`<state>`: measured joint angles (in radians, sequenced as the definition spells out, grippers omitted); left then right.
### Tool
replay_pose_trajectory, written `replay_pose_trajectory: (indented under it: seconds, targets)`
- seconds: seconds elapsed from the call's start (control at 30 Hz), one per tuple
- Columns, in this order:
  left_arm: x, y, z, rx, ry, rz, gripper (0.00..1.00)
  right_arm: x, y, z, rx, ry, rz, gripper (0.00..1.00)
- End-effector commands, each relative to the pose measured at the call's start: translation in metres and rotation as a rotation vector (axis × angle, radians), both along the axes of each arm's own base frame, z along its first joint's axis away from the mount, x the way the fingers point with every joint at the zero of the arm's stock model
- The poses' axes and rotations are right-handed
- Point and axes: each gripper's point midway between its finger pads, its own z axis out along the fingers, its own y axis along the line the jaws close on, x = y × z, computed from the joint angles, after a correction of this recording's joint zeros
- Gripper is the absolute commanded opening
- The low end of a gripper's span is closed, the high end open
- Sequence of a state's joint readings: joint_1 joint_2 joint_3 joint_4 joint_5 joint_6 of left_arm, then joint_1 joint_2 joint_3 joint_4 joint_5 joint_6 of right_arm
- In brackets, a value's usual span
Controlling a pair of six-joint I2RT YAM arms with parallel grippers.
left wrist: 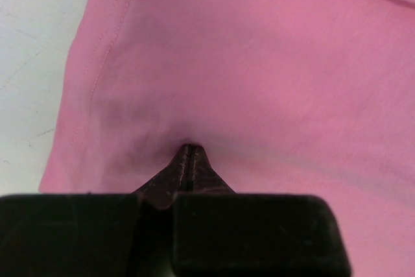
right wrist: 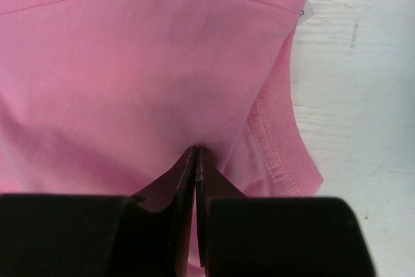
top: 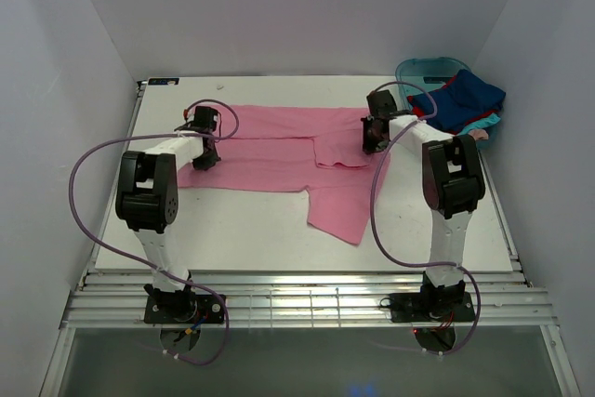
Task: Fold and stack the t-shirts
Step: Fold the flattened tshirt in 1/3 of the way, then grap the side of the flattened tshirt closest away from the robot with both arms
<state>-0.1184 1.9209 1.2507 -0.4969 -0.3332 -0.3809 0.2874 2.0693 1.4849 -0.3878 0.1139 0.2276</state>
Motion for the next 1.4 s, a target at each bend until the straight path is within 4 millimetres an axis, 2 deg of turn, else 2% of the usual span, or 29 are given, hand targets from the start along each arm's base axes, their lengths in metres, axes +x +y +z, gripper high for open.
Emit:
replay_pose_trajectory:
  seconds: [0.0, 0.17, 0.27, 0.3, 0.33, 0.4, 0.43, 0.47, 0.5, 0.53, 0.57, 0.6, 0.63, 0.67, 0.7, 0.73, 0.77, 0.8, 0.83, 0.87, 0.9, 0.97, 1.0, 1.2, 1.37]
  targets:
    - [-0.022, -0.015, -0.036, -0.051, 0.119, -0.015, 0.00, -0.004, -0.030, -0.014, -0.073, 0.059, -0.039, 0.08]
    - [-0.019, -0.017, -0.023, -0.042, 0.094, -0.043, 0.00, -0.002, -0.046, -0.012, -0.095, 0.058, -0.058, 0.08]
    - [-0.011, -0.019, -0.003, -0.041, 0.036, -0.057, 0.00, 0.006, -0.048, -0.004, -0.090, 0.035, -0.047, 0.08]
    - [-0.007, -0.019, 0.006, -0.037, 0.009, -0.060, 0.00, 0.008, -0.045, 0.001, -0.077, 0.021, -0.038, 0.08]
    - [0.001, -0.019, 0.028, -0.038, -0.060, -0.064, 0.00, 0.015, -0.042, 0.017, -0.060, -0.025, -0.027, 0.08]
    - [0.010, -0.013, 0.058, -0.011, -0.152, -0.047, 0.02, 0.019, -0.036, 0.040, -0.027, -0.089, -0.004, 0.09]
    - [0.013, -0.011, 0.088, -0.004, -0.233, -0.038, 0.07, 0.021, -0.033, 0.069, 0.001, -0.170, 0.000, 0.13]
    - [0.013, -0.001, 0.105, 0.036, -0.279, -0.008, 0.13, 0.018, -0.030, 0.083, 0.016, -0.204, 0.006, 0.16]
    - [0.013, 0.004, 0.120, 0.056, -0.323, 0.008, 0.24, 0.013, -0.025, 0.097, 0.030, -0.236, 0.016, 0.18]
    - [0.005, 0.010, 0.136, 0.074, -0.366, 0.027, 0.32, 0.001, -0.023, 0.119, 0.041, -0.280, 0.023, 0.22]
    - [-0.001, 0.017, 0.140, 0.099, -0.378, 0.050, 0.42, -0.008, -0.019, 0.125, 0.043, -0.288, 0.033, 0.25]
    - [-0.008, 0.027, 0.142, 0.138, -0.386, 0.085, 0.60, -0.020, -0.008, 0.131, 0.044, -0.297, 0.049, 0.28]
    - [-0.019, 0.039, 0.131, 0.159, -0.358, 0.113, 0.63, -0.032, -0.005, 0.149, 0.053, -0.333, 0.055, 0.34]
    - [-0.024, 0.046, 0.126, 0.167, -0.339, 0.134, 0.63, -0.051, -0.004, 0.134, 0.030, -0.293, 0.060, 0.36]
    - [-0.032, 0.051, 0.116, 0.170, -0.297, 0.165, 0.62, -0.066, 0.009, 0.132, 0.041, -0.287, 0.079, 0.38]
    - [-0.038, 0.064, 0.105, 0.176, -0.255, 0.201, 0.61, -0.079, 0.013, 0.139, 0.057, -0.299, 0.087, 0.41]
    - [-0.043, 0.070, 0.086, 0.181, -0.194, 0.219, 0.60, -0.097, 0.016, 0.120, 0.055, -0.250, 0.098, 0.42]
    - [-0.047, 0.074, 0.076, 0.178, -0.159, 0.237, 0.60, -0.112, 0.029, 0.115, 0.067, -0.234, 0.130, 0.42]
    - [-0.050, 0.079, 0.065, 0.144, -0.135, 0.253, 0.60, -0.123, 0.034, 0.116, 0.088, -0.235, 0.123, 0.42]
    - [-0.055, 0.084, 0.050, 0.122, -0.100, 0.261, 0.59, -0.137, 0.034, 0.100, 0.068, -0.202, 0.124, 0.43]
    - [-0.050, 0.086, 0.048, 0.099, -0.123, 0.262, 0.59, -0.149, 0.045, 0.096, 0.069, -0.192, 0.155, 0.42]
    - [-0.047, 0.085, 0.041, 0.061, -0.130, 0.238, 0.59, -0.163, 0.050, 0.087, 0.077, -0.168, 0.149, 0.40]
    - [-0.043, 0.084, 0.038, 0.050, -0.147, 0.231, 0.59, -0.176, 0.053, 0.076, 0.070, -0.135, 0.166, 0.38]
    - [-0.032, 0.081, 0.028, 0.000, -0.175, 0.171, 0.58, -0.200, 0.061, 0.062, 0.082, -0.098, 0.172, 0.31]
    - [-0.030, 0.074, 0.035, -0.040, -0.226, 0.148, 0.57, -0.208, 0.059, 0.060, 0.080, -0.094, 0.167, 0.29]
